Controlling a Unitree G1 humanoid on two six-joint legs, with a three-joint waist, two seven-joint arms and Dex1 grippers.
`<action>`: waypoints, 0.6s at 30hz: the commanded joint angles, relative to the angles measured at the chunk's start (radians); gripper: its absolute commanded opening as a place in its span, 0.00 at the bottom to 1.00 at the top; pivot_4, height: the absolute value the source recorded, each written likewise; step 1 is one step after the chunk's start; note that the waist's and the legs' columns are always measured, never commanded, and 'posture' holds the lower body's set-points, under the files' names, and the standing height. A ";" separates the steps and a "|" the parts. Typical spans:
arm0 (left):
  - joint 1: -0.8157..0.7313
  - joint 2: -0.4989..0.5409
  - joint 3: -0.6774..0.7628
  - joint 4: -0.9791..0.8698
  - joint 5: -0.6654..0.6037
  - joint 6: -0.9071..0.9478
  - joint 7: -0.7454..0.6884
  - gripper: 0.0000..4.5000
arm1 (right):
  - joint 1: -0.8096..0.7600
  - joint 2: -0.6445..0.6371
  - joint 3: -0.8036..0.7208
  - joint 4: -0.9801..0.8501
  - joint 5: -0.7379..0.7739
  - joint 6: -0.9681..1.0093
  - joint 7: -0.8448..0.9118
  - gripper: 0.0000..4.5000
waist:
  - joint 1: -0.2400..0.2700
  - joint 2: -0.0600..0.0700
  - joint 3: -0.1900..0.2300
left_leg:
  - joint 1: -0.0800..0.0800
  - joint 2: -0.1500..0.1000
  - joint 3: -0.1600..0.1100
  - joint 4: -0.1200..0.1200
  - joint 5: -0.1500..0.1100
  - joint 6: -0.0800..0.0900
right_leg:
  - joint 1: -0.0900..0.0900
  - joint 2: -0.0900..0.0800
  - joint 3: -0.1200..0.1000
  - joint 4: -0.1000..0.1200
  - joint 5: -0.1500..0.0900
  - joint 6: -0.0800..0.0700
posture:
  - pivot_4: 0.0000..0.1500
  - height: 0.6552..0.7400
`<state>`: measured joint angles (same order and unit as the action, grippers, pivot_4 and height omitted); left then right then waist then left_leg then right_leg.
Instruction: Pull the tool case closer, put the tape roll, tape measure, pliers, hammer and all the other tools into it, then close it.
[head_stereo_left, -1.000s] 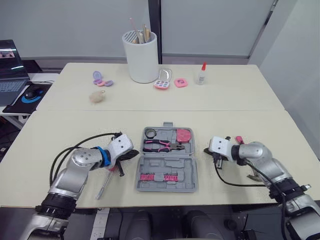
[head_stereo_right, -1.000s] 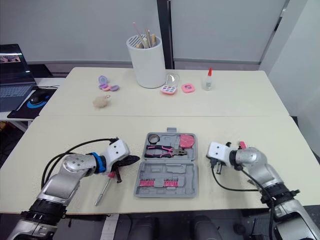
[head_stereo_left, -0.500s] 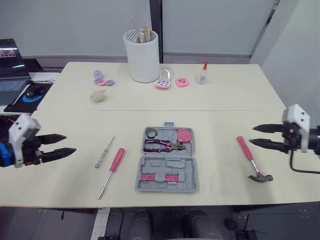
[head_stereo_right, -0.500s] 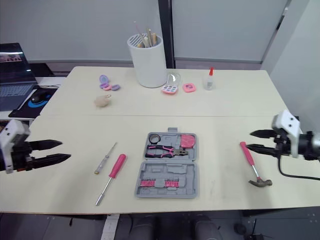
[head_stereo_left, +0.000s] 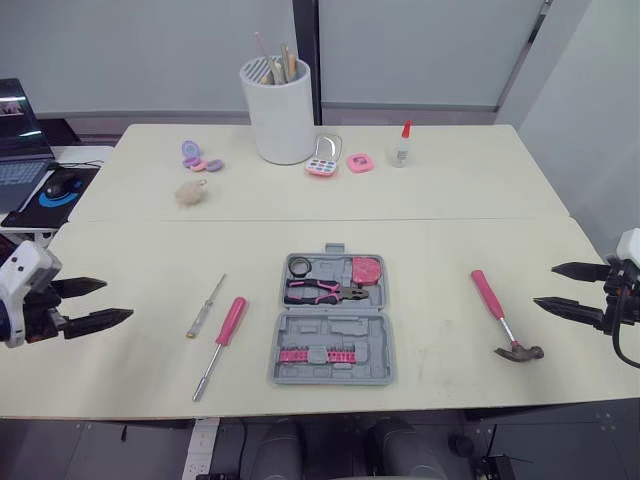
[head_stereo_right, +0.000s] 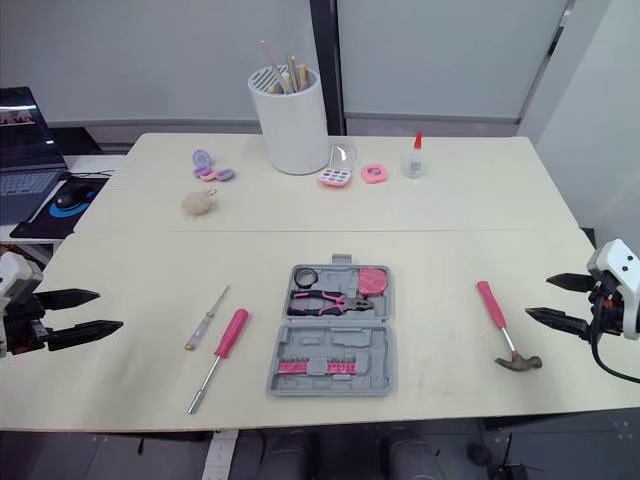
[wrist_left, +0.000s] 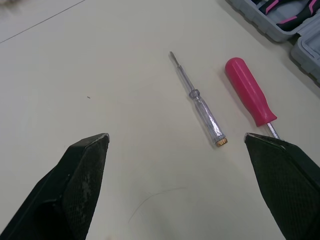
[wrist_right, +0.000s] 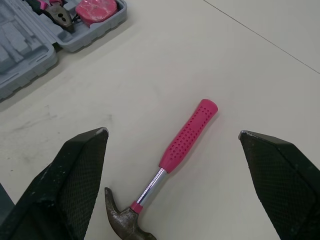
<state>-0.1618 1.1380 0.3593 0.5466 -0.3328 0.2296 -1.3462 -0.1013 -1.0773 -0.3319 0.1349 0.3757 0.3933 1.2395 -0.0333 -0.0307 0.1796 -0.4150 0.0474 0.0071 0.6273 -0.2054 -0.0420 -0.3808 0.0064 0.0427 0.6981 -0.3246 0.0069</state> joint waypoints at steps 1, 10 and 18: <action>-0.024 0.008 0.020 -0.017 0.003 -0.017 0.039 1.00 | -0.029 -0.005 -0.025 0.021 -0.001 -0.028 -0.022 0.99 | 0.000 0.000 0.000 | 0.000 0.000 0.000 0.000 0.000 0.000 | 0.000 0.000 0.000 0.000 0.000 0.000 | 1.00 1.00; -0.011 0.005 0.013 -0.059 0.000 0.009 0.057 1.00 | -0.064 -0.001 0.029 0.076 -0.058 -0.103 -0.052 0.99 | 0.000 0.000 0.000 | 0.000 0.000 0.000 0.000 0.000 0.000 | 0.000 0.000 0.001 0.000 0.000 0.000 | 1.00 1.00; -0.001 0.001 0.021 -0.079 -0.005 0.017 0.074 1.00 | -0.072 0.012 0.037 0.110 -0.075 -0.152 -0.063 0.99 | 0.000 0.000 0.000 | 0.000 0.000 0.001 0.000 0.000 0.000 | 0.000 0.000 0.000 0.000 0.000 0.000 | 1.00 1.00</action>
<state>-0.1646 1.1328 0.3573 0.4969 -0.3291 0.2489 -1.2769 -0.1557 -1.0631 -0.2805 0.2463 0.2963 0.2664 1.1777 -0.0329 -0.0307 0.1796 -0.4153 0.0472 0.0079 0.6275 -0.2053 -0.0420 -0.3810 0.0067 0.0431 0.6985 -0.3244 0.0069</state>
